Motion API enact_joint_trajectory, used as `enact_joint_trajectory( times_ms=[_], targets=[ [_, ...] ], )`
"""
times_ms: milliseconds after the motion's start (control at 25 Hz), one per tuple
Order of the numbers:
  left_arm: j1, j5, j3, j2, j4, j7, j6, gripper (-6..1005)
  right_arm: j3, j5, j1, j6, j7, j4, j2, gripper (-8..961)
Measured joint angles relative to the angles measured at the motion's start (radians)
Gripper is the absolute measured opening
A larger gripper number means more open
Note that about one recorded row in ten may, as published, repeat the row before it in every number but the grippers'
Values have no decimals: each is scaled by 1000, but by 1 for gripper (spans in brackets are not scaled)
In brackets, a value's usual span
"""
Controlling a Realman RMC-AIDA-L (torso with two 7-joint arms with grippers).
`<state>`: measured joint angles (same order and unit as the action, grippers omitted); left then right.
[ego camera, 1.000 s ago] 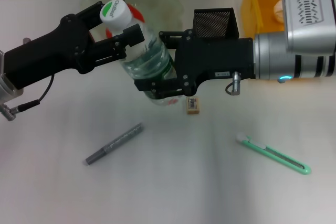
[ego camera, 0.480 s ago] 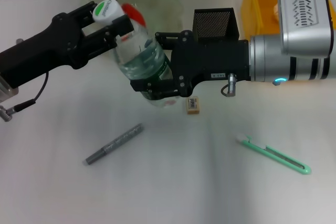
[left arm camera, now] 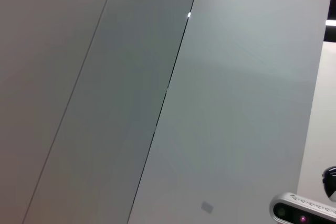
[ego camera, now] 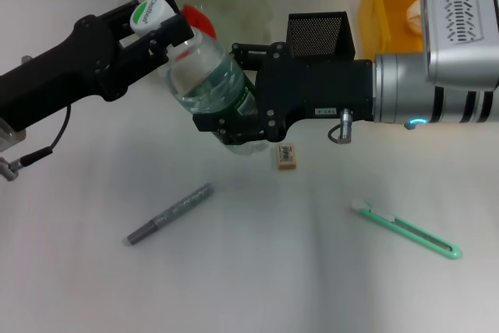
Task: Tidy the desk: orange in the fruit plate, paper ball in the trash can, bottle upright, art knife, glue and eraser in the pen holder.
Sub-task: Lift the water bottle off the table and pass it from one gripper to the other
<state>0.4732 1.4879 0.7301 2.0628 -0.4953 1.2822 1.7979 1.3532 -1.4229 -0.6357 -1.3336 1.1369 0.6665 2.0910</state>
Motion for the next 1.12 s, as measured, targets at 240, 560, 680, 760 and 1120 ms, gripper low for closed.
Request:
enact_joint_trajectory(
  times_ms=[240, 560, 680, 760, 1120],
  targets=[
    [7, -3, 1, 2, 2, 12, 17, 441, 10, 4, -1, 0, -2, -1, 0, 752],
    [1, -10, -11, 4, 3, 22, 27, 457, 11, 5, -4, 3, -2, 0, 0, 752],
    [-3, -19, -12, 5, 3, 31, 23, 505, 10, 7, -5, 9, -2, -2, -1, 752],
    [-3, -20, -8, 5, 3, 31, 25, 536, 10, 10, -7, 10, -2, -3, -1, 752],
    [-4, -18, -3, 5, 3, 20, 29, 807, 11, 16, -9, 5, -2, -4, 0, 752]
  ],
)
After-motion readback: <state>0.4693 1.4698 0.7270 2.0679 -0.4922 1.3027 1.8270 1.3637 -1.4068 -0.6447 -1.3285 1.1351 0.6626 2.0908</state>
